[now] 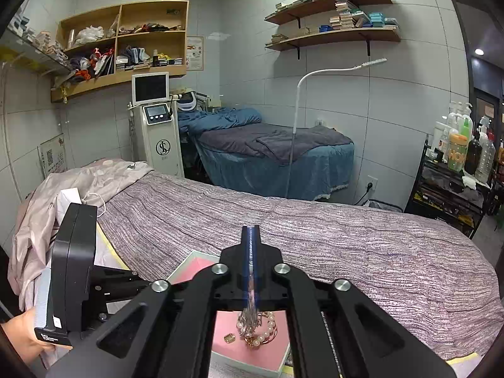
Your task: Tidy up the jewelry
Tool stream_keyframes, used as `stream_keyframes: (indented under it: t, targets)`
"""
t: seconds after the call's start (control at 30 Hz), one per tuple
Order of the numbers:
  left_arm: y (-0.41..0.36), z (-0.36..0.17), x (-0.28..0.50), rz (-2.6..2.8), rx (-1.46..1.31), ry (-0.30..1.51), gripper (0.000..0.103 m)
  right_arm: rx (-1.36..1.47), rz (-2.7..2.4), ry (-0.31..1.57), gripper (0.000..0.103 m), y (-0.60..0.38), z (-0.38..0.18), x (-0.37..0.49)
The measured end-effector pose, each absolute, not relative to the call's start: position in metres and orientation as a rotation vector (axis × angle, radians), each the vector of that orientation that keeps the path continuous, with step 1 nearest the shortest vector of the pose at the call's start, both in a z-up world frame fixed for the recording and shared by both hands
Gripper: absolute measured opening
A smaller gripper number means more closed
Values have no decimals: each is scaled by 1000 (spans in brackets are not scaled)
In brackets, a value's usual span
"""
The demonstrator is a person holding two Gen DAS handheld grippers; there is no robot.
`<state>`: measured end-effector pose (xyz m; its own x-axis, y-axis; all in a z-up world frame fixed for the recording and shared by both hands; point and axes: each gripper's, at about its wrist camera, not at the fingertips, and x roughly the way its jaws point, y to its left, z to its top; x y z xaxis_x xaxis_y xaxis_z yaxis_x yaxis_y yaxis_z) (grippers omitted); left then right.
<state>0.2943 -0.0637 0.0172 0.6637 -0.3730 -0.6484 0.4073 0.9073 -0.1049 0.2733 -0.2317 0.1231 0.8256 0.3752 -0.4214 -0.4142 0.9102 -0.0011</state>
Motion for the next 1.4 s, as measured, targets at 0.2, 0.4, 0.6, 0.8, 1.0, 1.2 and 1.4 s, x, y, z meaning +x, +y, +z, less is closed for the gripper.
stream_keyframes:
  t: [0.2,0.4,0.6,0.8,1.0,1.2,1.4]
  targets:
    - [-70,-2,310,-438,51,767,22,-44,410,523,0,-235,100,298]
    - [-74,-6,312,-412,67,752,61,-60,378,548,35,-236,81,295]
    - [-72,-9,308,-401,67,737,64,-54,357,577,43,-240,63,289]
    - [-64,-7,294,-368,57,694,78,-37,332,587,62,-245,56,278]
    - [-57,-3,272,-311,69,660,89,-7,314,603,88,-250,56,268]
    - [-39,10,228,-218,-10,544,97,-10,282,522,94,-251,60,229]
    - [-31,18,158,-118,-56,414,97,3,236,427,96,-255,61,172]
